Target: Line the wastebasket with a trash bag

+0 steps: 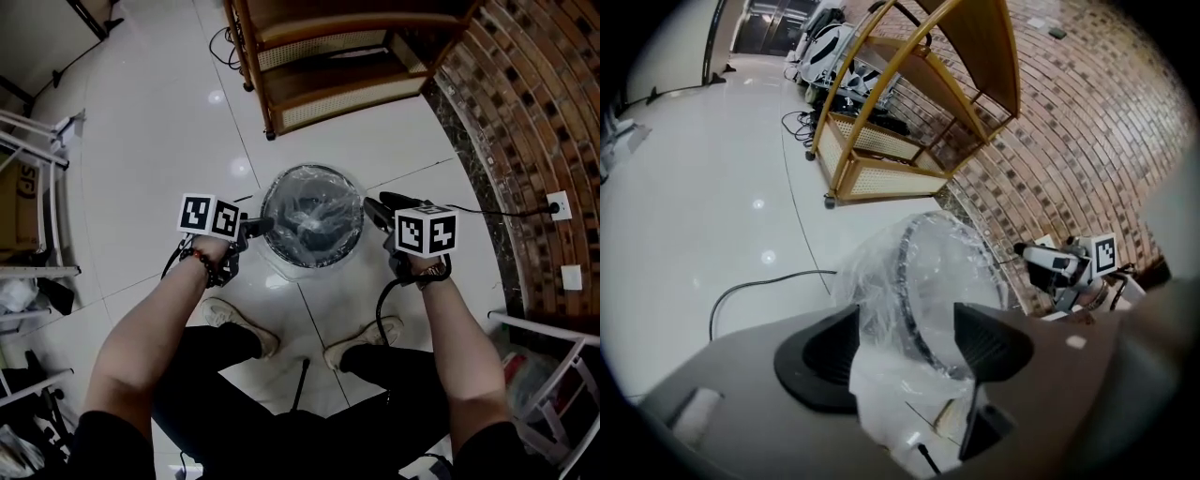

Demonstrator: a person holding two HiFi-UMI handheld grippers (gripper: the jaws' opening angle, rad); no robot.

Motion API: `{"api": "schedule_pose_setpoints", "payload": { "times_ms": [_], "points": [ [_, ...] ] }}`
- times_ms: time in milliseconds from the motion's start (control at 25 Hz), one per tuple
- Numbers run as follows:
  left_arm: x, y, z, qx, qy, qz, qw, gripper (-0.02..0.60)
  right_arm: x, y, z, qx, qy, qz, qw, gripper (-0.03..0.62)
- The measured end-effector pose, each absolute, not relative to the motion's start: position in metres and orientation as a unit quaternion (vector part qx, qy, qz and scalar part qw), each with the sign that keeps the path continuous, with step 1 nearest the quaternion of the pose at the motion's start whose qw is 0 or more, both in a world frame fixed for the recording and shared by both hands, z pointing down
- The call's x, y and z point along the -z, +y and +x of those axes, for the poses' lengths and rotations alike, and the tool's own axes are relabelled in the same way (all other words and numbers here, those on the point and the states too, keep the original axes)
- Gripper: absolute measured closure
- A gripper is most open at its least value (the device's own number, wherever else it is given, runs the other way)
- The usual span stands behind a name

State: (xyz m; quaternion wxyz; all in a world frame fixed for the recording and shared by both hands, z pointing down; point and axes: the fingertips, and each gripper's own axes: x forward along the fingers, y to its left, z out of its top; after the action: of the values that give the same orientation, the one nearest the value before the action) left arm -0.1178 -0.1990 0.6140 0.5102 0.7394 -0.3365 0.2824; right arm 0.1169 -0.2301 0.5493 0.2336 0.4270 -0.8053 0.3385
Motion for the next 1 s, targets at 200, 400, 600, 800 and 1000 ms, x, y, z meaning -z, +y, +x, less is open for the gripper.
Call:
{"api": "schedule_pose_setpoints", "payload": {
  "times_ms": [200, 400, 600, 800, 1000],
  "points": [
    [-0.617, -0.180, -0.099, -0.279, -0.320, 0.738, 0.524, 0.270, -0.547, -0.214, 0.109, -0.344, -0.806, 0.423, 0.232, 0.422],
    [-0.600, -0.179, -0.106, -0.291, -0.345, 0.749, 0.486, 0.270, -0.531, -0.204, 0.108, -0.336, -0.806, 0.432, 0.225, 0.427],
    [-0.553, -0.175, -0.093, -0.276, -0.347, 0.789, 0.426, 0.303, -0.501, -0.191, 0.088, -0.310, -0.818, 0.435, 0.215, 0.477],
    [-0.506, -0.167, -0.071, -0.255, -0.333, 0.828, 0.372, 0.346, -0.466, -0.181, 0.063, -0.282, -0.830, 0.435, 0.205, 0.545],
    [-0.465, -0.167, -0.057, -0.245, -0.337, 0.854, 0.313, 0.413, -0.437, -0.177, 0.047, -0.260, -0.832, 0.448, 0.197, 0.592]
  ]
}}
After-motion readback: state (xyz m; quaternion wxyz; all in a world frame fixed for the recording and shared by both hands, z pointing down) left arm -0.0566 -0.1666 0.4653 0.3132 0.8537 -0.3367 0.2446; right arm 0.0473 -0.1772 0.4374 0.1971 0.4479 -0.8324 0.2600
